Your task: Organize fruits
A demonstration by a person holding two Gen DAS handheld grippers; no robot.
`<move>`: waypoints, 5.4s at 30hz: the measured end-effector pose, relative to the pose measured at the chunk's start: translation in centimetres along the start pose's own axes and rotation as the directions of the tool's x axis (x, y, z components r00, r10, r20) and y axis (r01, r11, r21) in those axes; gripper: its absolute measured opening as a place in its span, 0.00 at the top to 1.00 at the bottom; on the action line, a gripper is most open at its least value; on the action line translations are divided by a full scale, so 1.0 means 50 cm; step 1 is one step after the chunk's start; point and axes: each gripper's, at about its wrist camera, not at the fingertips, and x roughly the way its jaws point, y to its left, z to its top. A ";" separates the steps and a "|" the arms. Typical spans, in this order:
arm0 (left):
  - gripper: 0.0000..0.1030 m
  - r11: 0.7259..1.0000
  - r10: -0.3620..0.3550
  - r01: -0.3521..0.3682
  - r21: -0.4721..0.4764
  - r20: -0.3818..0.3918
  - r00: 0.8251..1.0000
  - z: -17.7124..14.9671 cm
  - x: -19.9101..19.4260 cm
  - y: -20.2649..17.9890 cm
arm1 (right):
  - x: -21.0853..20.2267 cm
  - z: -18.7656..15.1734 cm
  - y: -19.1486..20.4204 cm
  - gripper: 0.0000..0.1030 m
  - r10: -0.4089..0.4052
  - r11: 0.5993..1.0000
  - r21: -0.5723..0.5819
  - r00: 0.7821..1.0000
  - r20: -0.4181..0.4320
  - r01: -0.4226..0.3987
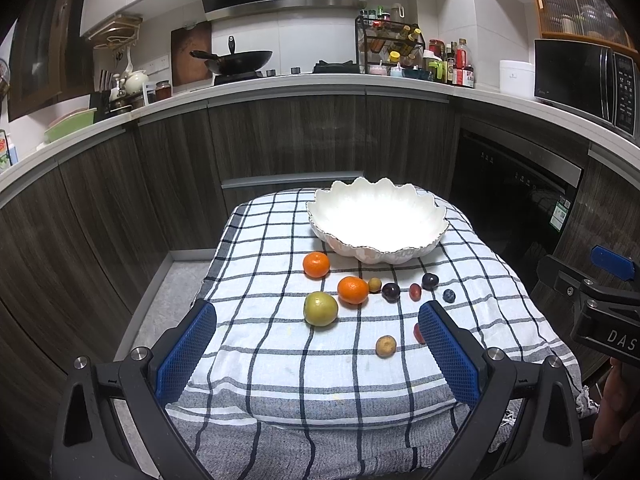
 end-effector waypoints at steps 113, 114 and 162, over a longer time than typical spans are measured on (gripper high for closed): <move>0.50 0.899 -0.196 0.317 0.304 -0.367 0.909 -0.112 0.333 -0.135 | 0.355 -0.098 0.081 0.46 0.173 0.963 -0.119 0.891 -0.419 -0.243; 0.51 0.898 -0.198 0.320 0.302 -0.371 0.907 -0.114 0.335 -0.135 | 0.357 -0.100 0.082 0.46 0.175 0.962 -0.118 0.889 -0.422 -0.246; 0.75 0.932 -0.179 0.263 0.250 -0.314 0.932 -0.072 0.334 -0.101 | 0.348 -0.075 0.089 0.81 0.215 0.959 -0.086 0.889 -0.404 -0.271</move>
